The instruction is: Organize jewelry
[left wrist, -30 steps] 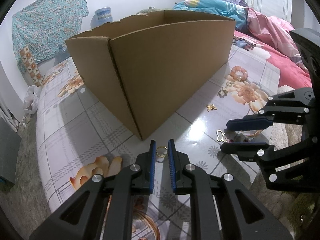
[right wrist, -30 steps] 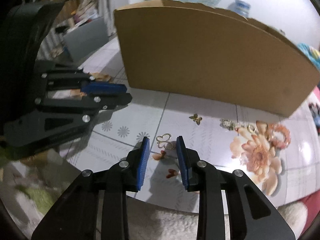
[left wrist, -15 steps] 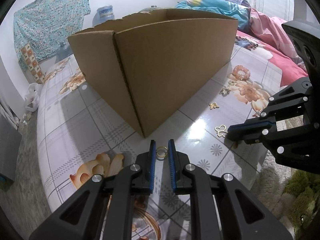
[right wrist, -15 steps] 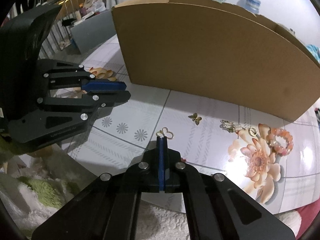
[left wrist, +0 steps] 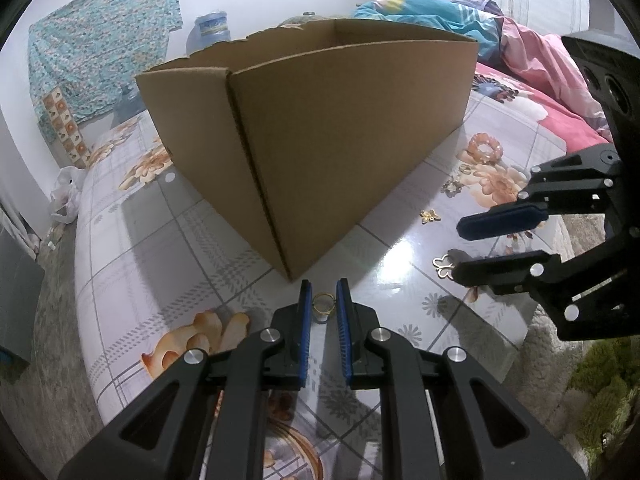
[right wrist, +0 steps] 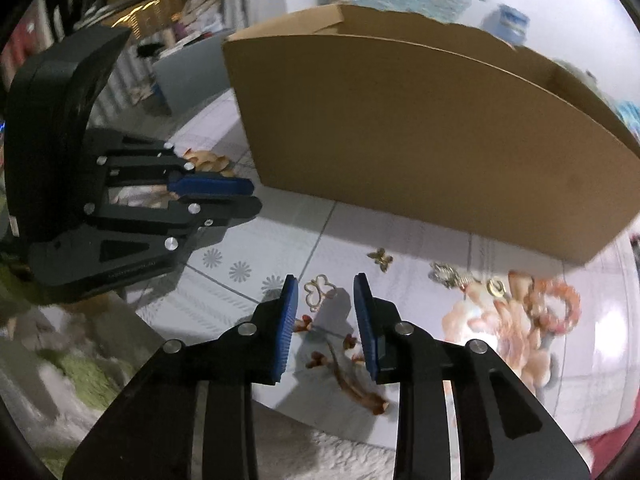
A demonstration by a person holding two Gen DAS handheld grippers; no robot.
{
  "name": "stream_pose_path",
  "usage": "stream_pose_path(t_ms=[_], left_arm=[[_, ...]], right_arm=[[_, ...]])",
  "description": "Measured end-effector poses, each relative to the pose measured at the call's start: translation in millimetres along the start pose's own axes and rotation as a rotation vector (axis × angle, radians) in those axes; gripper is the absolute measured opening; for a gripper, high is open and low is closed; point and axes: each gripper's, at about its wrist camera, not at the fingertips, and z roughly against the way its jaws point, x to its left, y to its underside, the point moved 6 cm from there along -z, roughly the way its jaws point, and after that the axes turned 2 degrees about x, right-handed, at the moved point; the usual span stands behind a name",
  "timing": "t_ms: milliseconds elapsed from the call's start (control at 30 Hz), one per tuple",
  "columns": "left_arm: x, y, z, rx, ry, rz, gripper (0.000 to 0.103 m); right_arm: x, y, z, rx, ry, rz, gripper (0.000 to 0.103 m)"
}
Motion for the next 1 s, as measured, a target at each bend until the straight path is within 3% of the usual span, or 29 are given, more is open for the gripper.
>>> stream_pose_path(t_ms=[133,200,667,1000], left_arm=[[1,1,-2,0.007,-0.002,0.004,0.012],[2,1,-3,0.011,-0.004,0.007,0.012],[2,1,-3,0.020,-0.019,0.014,0.012],[-7,-3,18,-0.021,-0.030,-0.010,0.012]], right_arm=[[2,-3,-9,0.028,-0.006,0.074,0.027],[0,-5,-9,0.039,-0.012,0.096,0.013],[3,-2,-2,0.024,-0.031,0.078,0.013],[-5,2,41,-0.076,-0.004,0.030,0.013]])
